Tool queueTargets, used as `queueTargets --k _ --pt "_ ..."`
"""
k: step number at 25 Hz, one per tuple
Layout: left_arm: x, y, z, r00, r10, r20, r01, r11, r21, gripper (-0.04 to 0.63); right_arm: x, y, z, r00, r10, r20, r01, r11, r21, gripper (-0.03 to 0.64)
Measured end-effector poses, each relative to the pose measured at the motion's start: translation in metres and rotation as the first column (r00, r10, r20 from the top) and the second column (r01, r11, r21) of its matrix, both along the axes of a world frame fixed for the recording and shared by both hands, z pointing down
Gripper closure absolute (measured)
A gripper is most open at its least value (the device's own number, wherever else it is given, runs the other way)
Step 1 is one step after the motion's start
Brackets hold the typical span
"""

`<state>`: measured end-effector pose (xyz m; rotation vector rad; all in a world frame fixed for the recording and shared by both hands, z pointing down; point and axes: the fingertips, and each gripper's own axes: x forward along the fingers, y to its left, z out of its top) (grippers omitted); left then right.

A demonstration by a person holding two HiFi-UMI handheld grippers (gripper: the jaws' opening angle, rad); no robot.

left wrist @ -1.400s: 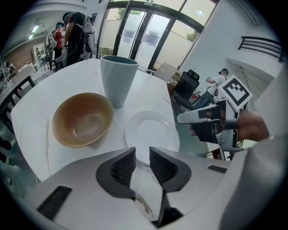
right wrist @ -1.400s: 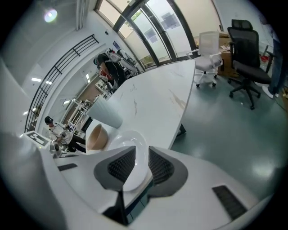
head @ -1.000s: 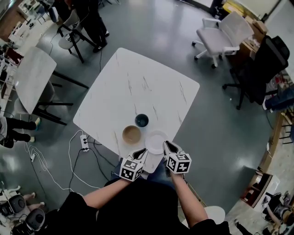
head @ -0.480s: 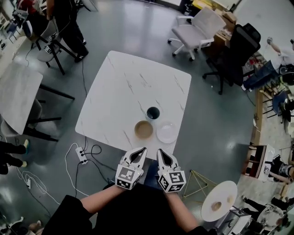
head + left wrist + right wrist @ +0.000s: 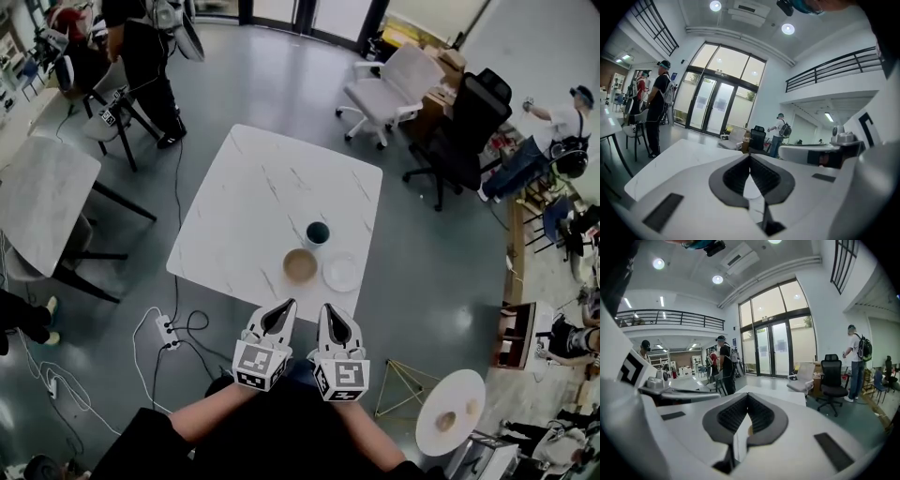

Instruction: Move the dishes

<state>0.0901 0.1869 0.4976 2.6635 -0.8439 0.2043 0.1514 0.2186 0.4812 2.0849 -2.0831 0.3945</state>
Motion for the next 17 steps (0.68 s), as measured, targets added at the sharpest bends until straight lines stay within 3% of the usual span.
queueTargets --k 9,17 --pt "-0.01 0.012 -0.011 1.0 -0.011 0.006 0.011 0.999 0.048 0.578 -0.016 0.014 -0.008 0.999 -0.03 -0.012 0.031 0.999 0.044 0.6" --pt "-0.003 0.014 -0.02 0.999 0.036 0.005 -0.036 0.995 0.09 0.578 -0.02 0.011 -0.017 0.999 -0.036 -0.039 0.038 0.997 0.071 0.6"
